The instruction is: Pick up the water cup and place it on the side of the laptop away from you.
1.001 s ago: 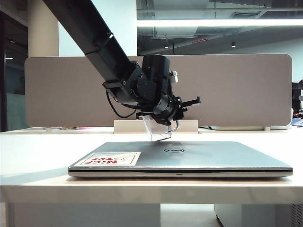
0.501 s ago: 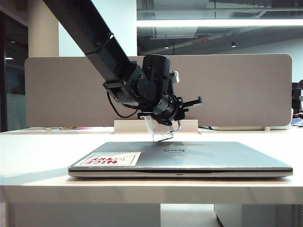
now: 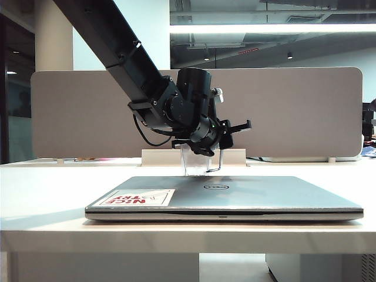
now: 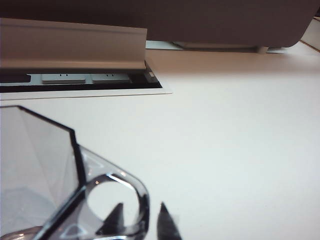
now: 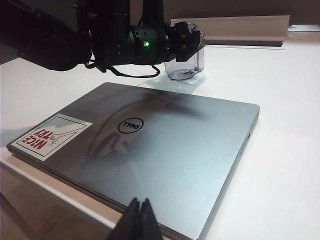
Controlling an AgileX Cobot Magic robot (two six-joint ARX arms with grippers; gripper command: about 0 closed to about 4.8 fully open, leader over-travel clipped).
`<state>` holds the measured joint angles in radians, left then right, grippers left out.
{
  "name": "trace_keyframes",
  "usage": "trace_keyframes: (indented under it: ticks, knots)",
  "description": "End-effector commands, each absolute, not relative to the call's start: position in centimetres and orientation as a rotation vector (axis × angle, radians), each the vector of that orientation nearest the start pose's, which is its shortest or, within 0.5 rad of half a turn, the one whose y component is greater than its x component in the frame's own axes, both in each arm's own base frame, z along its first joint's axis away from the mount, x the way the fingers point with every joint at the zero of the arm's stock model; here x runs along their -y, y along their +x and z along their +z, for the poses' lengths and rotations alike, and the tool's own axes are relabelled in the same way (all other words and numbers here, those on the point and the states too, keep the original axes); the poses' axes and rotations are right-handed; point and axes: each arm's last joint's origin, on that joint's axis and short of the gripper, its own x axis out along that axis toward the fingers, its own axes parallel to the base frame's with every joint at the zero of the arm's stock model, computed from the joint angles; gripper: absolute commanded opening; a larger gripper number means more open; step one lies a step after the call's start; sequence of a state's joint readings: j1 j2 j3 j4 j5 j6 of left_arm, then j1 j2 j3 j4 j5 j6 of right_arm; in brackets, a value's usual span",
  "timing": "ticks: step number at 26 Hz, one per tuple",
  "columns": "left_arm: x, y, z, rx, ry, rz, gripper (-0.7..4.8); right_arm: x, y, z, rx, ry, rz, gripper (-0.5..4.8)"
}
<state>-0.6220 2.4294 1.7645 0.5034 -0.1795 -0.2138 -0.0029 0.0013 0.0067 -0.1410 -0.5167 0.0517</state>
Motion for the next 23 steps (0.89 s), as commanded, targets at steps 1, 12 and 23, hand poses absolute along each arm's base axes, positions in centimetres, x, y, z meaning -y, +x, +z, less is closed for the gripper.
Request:
trace_keyframes:
  ticks: [1,12,23]
  knots:
    - [31.4,44.5,16.2,-0.191,-0.144,-0.427,0.87,-1.4,9.3,15.3,-0.137,0.084,0.512,-0.08]
    - [30.1,42.8,20.2,-0.409,-0.05,-0.401,1.25,-1.4,9.3,15.3,-0.137,0.084,0.509,-0.08]
    - [28.1,39.6,25.1,-0.62,0.032,-0.483,1.17,-1.4,9.3,15.3,-0.137,0.083,0.508,-0.08]
